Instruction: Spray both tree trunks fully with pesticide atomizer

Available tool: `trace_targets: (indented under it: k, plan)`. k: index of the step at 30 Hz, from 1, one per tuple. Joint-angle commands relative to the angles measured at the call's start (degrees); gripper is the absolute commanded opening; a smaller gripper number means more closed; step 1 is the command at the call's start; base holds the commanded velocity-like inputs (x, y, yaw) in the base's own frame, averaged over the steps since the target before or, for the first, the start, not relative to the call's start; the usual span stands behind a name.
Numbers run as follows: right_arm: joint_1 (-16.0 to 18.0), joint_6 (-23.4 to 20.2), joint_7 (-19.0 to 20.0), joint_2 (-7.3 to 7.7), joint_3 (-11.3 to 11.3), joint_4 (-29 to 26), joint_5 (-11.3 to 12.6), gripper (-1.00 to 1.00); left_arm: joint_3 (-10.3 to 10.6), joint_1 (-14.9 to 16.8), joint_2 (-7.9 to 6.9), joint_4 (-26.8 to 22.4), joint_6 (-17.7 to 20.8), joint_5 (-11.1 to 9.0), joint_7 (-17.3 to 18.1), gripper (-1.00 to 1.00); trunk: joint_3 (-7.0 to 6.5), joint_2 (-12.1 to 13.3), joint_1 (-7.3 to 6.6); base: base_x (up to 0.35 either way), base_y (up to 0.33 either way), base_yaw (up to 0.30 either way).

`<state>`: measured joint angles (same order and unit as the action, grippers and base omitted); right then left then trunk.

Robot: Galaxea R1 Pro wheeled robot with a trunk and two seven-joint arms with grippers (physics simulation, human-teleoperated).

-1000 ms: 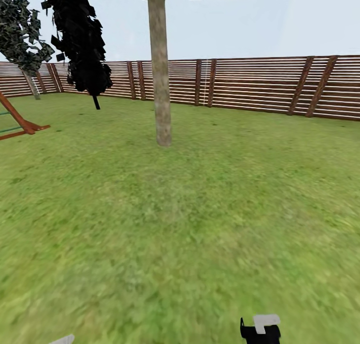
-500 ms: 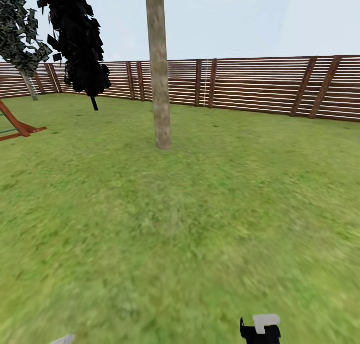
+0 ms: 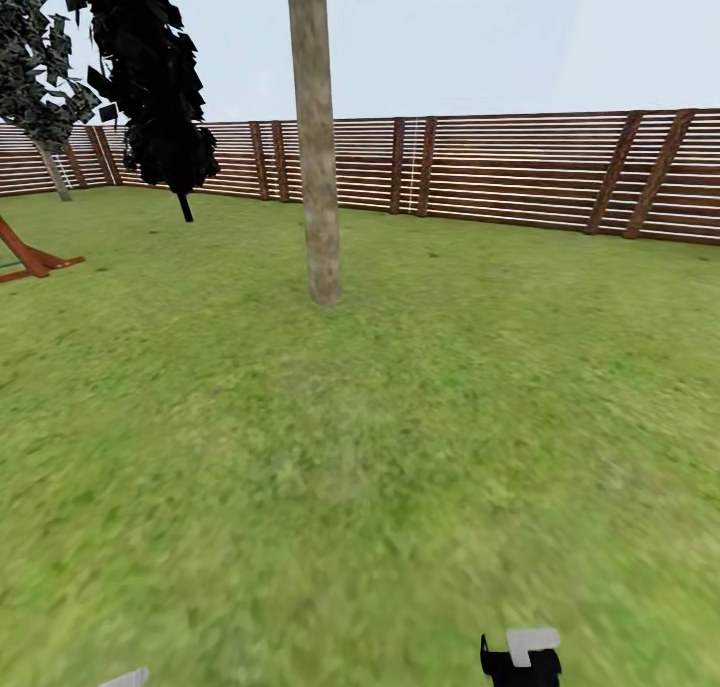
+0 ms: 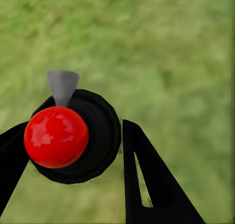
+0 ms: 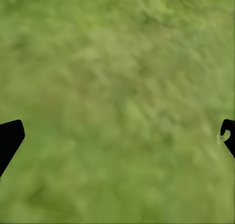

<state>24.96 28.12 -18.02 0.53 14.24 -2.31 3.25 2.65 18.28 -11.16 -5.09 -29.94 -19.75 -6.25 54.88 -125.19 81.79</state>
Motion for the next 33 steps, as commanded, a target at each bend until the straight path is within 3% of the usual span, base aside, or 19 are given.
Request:
trace_targets:
  k: [1,33]
  plan:
    - [0.00,0.00,0.00,0.00,0.00,-0.01,0.00,1.00,-0.02,0.00,0.00,0.00,0.03,0.02,0.01,-1.00,0.00,0.00,0.00,0.340,0.000,0.000]
    - [0.00,-0.02,-0.06,-0.26,-0.17,-0.53,0.35,1.00,-0.01,0.00,0.02,0.00,-0.03,0.06,0.01,-1.00,0.00,0.00,0.00,0.340,0.000,0.000]
